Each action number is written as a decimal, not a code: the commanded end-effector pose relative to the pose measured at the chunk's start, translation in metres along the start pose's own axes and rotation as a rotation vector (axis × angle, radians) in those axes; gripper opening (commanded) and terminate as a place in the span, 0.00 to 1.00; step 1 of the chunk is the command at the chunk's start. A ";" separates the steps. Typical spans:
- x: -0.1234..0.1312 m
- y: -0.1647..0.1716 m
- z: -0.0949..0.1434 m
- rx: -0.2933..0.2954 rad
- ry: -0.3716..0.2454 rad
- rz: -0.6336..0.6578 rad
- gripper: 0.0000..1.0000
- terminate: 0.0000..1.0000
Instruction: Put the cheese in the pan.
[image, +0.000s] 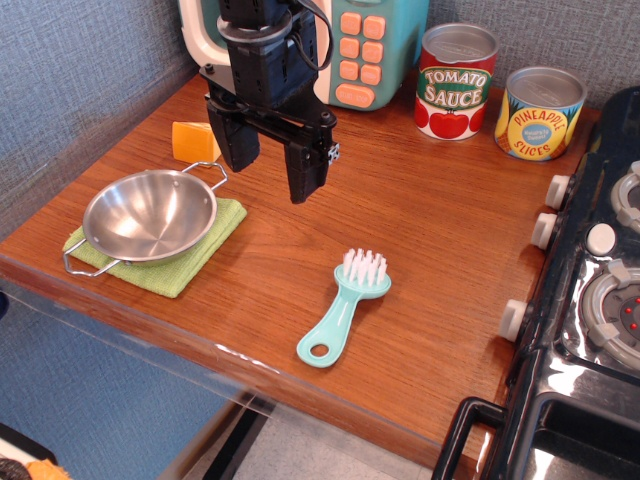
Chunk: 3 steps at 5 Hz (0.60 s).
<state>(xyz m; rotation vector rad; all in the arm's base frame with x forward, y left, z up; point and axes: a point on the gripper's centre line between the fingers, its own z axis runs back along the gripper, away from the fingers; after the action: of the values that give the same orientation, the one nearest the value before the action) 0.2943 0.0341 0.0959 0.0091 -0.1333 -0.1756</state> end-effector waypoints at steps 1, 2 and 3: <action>0.000 0.000 0.000 0.000 0.000 0.000 1.00 0.00; 0.017 0.033 0.005 0.027 -0.015 0.094 1.00 0.00; 0.031 0.070 0.011 0.073 -0.020 0.167 1.00 0.00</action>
<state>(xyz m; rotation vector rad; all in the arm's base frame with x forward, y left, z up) 0.3333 0.0947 0.0966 0.0533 -0.1127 -0.0029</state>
